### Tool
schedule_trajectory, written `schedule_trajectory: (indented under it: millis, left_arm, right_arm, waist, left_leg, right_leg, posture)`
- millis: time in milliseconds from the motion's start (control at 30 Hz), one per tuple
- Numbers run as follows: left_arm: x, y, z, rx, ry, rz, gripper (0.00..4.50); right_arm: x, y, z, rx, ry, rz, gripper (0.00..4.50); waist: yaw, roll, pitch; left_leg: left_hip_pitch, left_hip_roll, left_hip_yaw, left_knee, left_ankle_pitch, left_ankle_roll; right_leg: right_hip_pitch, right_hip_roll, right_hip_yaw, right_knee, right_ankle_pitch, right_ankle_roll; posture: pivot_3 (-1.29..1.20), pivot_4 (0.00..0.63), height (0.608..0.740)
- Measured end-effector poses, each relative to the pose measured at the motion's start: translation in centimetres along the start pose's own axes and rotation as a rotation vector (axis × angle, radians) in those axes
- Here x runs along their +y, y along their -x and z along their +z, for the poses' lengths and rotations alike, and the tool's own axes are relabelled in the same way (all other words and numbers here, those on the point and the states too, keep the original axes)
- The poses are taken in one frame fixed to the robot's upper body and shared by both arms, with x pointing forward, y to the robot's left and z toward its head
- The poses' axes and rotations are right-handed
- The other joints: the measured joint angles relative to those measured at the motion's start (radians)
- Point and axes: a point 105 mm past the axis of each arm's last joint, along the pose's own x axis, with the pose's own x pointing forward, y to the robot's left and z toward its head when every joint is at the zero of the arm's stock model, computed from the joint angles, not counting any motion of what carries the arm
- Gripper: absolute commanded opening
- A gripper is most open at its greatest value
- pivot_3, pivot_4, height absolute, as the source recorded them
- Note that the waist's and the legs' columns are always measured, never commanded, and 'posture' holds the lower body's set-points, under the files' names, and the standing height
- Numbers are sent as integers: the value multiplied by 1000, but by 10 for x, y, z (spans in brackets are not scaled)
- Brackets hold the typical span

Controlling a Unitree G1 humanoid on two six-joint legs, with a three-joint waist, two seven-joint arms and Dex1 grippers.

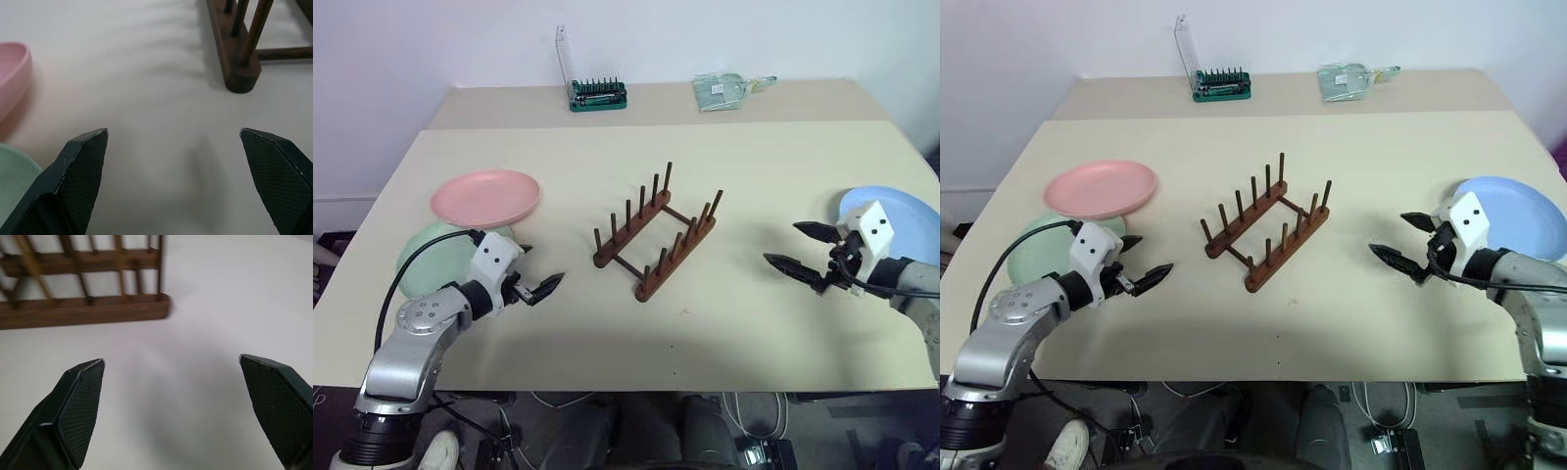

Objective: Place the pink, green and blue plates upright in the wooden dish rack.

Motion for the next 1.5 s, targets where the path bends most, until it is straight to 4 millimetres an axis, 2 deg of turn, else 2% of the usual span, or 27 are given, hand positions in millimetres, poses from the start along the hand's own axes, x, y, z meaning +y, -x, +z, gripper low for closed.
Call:
schedule_trajectory:
  millis: [167, 367, 500, 567, 633, 733, 867, 1000, 1100, 1233, 1267, 1300, 1433, 1500]
  left_arm:
    - [3, 0, 1, -2, -11, -16, 4428]
    - [-5, 1, -1, 0, 8, -65, 4428]
    - [-27, 10, -7, 31, 55, -175, 4428]
    - [-49, 7, -4, 32, 39, -253, 4428]
    - [-71, 0, 1, 15, 44, -317, 4428]
    - [-90, -18, 6, -1, 70, -326, 4428]
    - [-127, -44, 0, 46, 103, -358, 4428]
    - [-140, -65, 11, 40, 85, -339, 4428]
    - [-144, -85, 17, 24, 111, -260, 3541]
    - [-137, -95, 17, 23, 139, -163, 1606]
    - [-136, -96, 17, 22, 138, -155, 979]
    - [-134, -97, 20, 7, 127, -141, 791]
    - [-122, -100, 18, 13, 72, -134, 793]
    - [-119, -102, 19, 0, 13, -190, 793]
  right_arm:
    - [4, -3, 1, 1, 6, 18, 4500]
    - [9, -9, 5, -8, 30, 12, 4500]
    - [15, -14, 5, -4, 35, 27, 4500]
    - [21, -17, 6, -8, 39, 46, 4500]
    - [30, -23, 8, -15, 38, 77, 4500]
    - [40, -27, 9, -20, 31, 111, 4500]
    - [66, -36, 19, -39, 35, 193, 4500]
    - [87, -41, 31, -64, 41, 255, 4500]
    - [91, -40, 29, -53, 27, 260, 4500]
    - [92, -40, 29, -46, 22, 255, 4500]
    - [91, -40, 28, -43, 23, 253, 4500]
    - [91, -40, 28, -41, 24, 251, 4500]
    - [87, -35, 21, 0, 36, 231, 4500]
    - [84, -30, 13, 44, 53, 219, 4500]
  waist:
    - [-2, 0, 0]
    - [-6, 0, 0]
    - [-6, 0, 0]
    - [-3, 0, 0]
    - [7, 0, 0]
    - [21, 0, 0]
    - [23, -1, 0]
    - [25, -1, 0]
    - [38, -1, 0]
    - [45, -2, 0]
    - [45, -2, 0]
    - [45, -2, 0]
    - [44, -2, 0]
    - [46, -2, 0]
  left_leg:
    - [0, 0, 0, 0, 0, -1]
    - [0, 0, 0, 0, 0, -1]
    - [0, 0, 1, 0, 0, 0]
    - [0, 0, 1, 0, 0, 0]
    - [0, 0, 2, 0, 0, 0]
    - [0, 0, 2, 0, 0, 0]
    - [0, 0, 3, 0, 0, 0]
    - [0, 0, 3, 0, 0, 0]
    - [2, 0, 4, 1, 0, 0]
    - [3, 1, 5, 1, 0, 0]
    - [3, 1, 5, 1, 0, 0]
    - [3, 1, 5, 1, 0, 0]
    - [4, 2, 7, 0, 0, 0]
    - [4, 2, 8, 0, 0, 0]
  right_leg:
    - [0, 0, 0, 0, 0, 0]
    - [0, 0, 0, -1, 0, 0]
    - [0, 0, 1, -1, 0, 0]
    - [1, 0, 1, -1, 0, 0]
    - [1, 0, 1, -2, 0, -1]
    - [1, 0, 2, -2, 1, -1]
    - [1, 0, 3, -3, 1, -1]
    - [1, 0, 3, -3, 1, 0]
    - [3, 0, 3, -5, 1, 0]
    - [3, 1, 4, -4, 2, 0]
    - [3, 1, 4, -4, 2, 0]
    - [3, 1, 4, -4, 2, 0]
    - [3, 2, 6, -4, 2, 0]
    - [3, 2, 6, -4, 2, 0]
  posture:
    - [0, 150, 740]
    - [0, 150, 740]
    - [0, 150, 740]
    - [0, 150, 740]
    - [0, 150, 740]
    - [0, 150, 740]
    - [0, 150, 740]
    - [0, 150, 740]
    - [0, 150, 740]
    - [0, 150, 740]
    - [0, 150, 740]
    - [0, 150, 740]
    - [0, 150, 740]
    - [0, 150, 740]
